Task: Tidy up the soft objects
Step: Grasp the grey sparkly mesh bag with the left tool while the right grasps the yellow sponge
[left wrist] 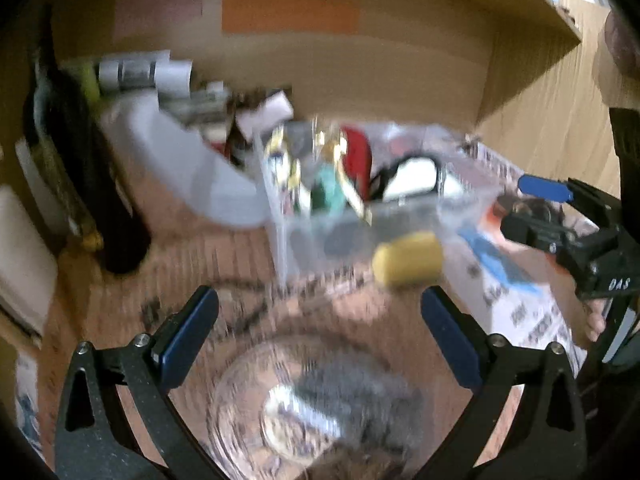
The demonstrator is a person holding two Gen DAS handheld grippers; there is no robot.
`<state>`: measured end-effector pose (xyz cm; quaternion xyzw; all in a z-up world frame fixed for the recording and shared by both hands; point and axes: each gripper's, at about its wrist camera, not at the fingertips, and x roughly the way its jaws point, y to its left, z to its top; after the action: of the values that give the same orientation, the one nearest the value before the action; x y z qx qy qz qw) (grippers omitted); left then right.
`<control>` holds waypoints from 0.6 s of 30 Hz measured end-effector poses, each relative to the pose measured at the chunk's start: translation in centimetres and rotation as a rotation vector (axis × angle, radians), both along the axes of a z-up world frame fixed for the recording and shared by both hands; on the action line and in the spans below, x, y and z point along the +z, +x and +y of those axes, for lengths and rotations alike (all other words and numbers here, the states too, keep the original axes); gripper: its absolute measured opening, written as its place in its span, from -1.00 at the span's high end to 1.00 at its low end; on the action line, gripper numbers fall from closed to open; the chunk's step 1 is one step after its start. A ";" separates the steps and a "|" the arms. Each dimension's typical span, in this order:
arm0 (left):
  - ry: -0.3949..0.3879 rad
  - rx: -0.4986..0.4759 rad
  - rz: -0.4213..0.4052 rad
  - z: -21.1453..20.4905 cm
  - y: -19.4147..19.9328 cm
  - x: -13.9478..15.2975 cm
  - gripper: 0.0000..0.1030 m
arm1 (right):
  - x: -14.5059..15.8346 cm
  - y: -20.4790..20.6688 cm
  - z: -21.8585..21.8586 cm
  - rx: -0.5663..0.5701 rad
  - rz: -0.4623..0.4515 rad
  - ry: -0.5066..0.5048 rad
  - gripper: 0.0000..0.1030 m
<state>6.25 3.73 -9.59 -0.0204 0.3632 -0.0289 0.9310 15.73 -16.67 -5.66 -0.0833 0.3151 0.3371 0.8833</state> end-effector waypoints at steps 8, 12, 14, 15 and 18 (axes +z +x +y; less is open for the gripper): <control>-0.033 0.007 0.102 0.4 -2.0 -4.2 -0.99 | -2.8 -0.3 1.3 0.018 0.096 -0.029 -0.83; -0.085 0.023 0.082 1.2 -2.8 -4.9 -0.98 | -3.5 0.1 2.7 0.030 0.116 -0.050 -0.83; -0.099 0.028 0.068 1.4 -3.2 -5.0 -0.88 | -3.8 0.5 3.4 0.036 0.123 -0.056 -0.83; -0.102 0.028 0.062 1.5 -3.3 -5.0 -0.73 | -4.0 0.6 3.9 0.042 0.132 -0.061 -0.82; -0.115 0.020 0.049 1.7 -3.5 -5.0 -0.50 | -4.7 1.1 5.2 0.056 0.147 -0.081 -0.80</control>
<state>2.79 5.42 -14.57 -0.0784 0.3835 -0.0403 0.9193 16.82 -11.42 -10.36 -0.1028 0.3898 0.3539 0.8439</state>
